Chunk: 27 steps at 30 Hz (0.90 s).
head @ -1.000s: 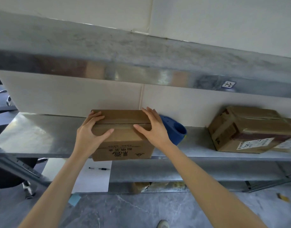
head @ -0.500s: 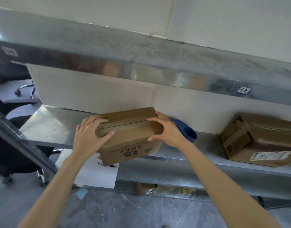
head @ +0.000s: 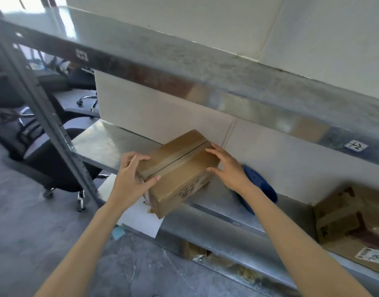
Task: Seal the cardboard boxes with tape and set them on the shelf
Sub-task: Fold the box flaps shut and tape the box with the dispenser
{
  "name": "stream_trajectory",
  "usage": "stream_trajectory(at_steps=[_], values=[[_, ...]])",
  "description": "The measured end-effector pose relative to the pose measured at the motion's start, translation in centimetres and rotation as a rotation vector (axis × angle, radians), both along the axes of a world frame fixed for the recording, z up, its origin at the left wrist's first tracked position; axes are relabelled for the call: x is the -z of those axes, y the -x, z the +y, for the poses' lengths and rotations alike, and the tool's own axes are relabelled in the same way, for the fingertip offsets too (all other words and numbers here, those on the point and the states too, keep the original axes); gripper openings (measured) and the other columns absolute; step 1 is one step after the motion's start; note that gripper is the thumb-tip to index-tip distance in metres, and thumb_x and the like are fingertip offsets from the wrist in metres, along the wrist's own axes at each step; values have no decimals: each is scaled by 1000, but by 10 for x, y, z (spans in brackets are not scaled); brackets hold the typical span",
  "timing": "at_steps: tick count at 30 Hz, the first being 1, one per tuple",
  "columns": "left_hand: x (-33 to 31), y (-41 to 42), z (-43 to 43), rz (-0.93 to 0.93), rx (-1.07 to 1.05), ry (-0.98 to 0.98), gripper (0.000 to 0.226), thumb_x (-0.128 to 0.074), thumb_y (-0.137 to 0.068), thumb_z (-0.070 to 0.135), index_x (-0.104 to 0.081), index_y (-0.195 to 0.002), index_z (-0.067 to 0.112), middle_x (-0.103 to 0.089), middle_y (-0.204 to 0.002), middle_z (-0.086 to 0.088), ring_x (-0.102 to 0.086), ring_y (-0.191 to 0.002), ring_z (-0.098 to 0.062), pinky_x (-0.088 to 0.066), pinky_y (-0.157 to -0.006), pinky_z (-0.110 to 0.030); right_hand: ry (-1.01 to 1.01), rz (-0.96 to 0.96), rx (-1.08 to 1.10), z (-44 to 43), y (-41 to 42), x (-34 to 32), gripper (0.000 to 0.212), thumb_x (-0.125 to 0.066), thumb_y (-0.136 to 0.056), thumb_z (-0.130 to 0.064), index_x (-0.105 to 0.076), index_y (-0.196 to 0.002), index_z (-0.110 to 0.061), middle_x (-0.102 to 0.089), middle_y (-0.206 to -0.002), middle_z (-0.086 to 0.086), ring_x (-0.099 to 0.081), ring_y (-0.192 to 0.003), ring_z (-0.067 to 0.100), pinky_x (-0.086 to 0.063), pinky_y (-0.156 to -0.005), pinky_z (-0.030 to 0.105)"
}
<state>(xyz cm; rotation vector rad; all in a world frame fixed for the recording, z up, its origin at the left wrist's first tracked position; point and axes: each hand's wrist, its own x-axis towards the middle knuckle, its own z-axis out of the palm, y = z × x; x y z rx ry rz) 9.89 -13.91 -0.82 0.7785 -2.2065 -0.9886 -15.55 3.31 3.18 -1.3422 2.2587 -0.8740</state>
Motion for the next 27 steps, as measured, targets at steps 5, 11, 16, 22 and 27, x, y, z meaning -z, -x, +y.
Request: stream_trajectory(at_steps=[5,11,16,22,27], values=[[7,-8,40,39,-160,-32,66,-69,-72,65,-57,-127,32,-45,-131,13,-44,-120,-17,-46,-100,-42,6,15,-78,-1,0,-3,60,-66,-91,-39,-42,-145,-33,-13,-162,-13,-15,-139,-4,-16,-113,23],[8,7,87,42,-293,-109,64,-77,-78,53,-50,-135,40,-48,-136,16,-40,-120,-18,-45,-98,-38,-22,-127,-193,20,-6,-3,66,-59,-88,-60,-36,-147,-41,-22,-161,-11,-22,-147,9,-20,-119,33],[5,30,124,103,-292,-161,76,-69,-68,69,-51,-134,37,-45,-134,8,-47,-121,-10,-47,-96,-26,-62,-226,-370,45,-14,7,87,-70,-76,-64,-29,-150,-43,-32,-153,-18,-33,-138,6,-33,-110,32],[9,59,157,136,-326,-138,68,-81,-78,45,-50,-137,29,-38,-135,10,-43,-122,-6,-49,-101,-37,53,-214,-340,60,10,13,78,-83,-77,-27,-43,-144,-33,-47,-142,-9,-45,-128,8,-42,-109,38],[7,89,171,147,-308,-128,72,-75,-74,60,-50,-135,30,-33,-143,17,-41,-128,-2,-53,-97,-40,43,-228,-270,69,37,13,73,-81,-79,-18,-46,-141,-38,-41,-149,-4,-40,-135,14,-38,-113,46]])
